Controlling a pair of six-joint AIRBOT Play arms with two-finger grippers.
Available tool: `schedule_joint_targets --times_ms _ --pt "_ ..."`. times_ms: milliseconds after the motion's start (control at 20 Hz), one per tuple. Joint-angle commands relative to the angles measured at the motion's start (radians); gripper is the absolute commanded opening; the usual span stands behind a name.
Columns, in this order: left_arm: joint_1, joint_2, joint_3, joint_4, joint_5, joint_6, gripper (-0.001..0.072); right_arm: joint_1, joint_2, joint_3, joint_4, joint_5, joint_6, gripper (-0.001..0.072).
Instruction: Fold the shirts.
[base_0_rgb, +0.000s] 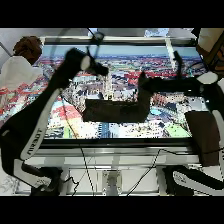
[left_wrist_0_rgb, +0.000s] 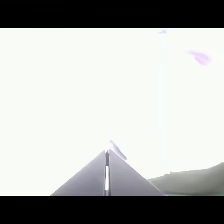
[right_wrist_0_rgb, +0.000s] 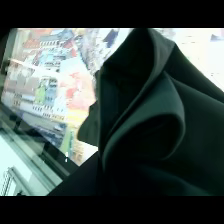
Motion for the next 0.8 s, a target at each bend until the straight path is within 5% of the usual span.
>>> schedule_joint_targets --times_ms 0,100,350,400,500,750 --pt "0.094 0.108 0.015 0.104 -0.068 -0.014 0.0011 0.257 -0.057 0.0 0.032 -0.254 0.003 0.0022" --pt "0.121 0.131 0.015 0.105 -0.094 -0.006 0.0011 0.364 -0.136 0.008 0.07 -0.4 0.003 0.0022" --pt "0.121 0.137 0.015 0.101 -0.18 0.022 0.0011 0.499 -0.399 0.117 0.153 -0.44 0.003 0.0026" --pt "0.121 0.137 0.015 0.101 -0.19 0.029 0.0011 0.509 -0.418 0.117 0.156 -0.444 -0.001 0.0063" --pt "0.121 0.137 0.015 0.101 -0.199 0.035 0.0011 0.507 -0.425 0.117 0.135 -0.437 -0.001 0.0363" --pt "0.121 0.137 0.015 0.096 -0.229 0.035 0.0011 0.345 -0.383 0.117 0.078 -0.272 0.0 0.0393"
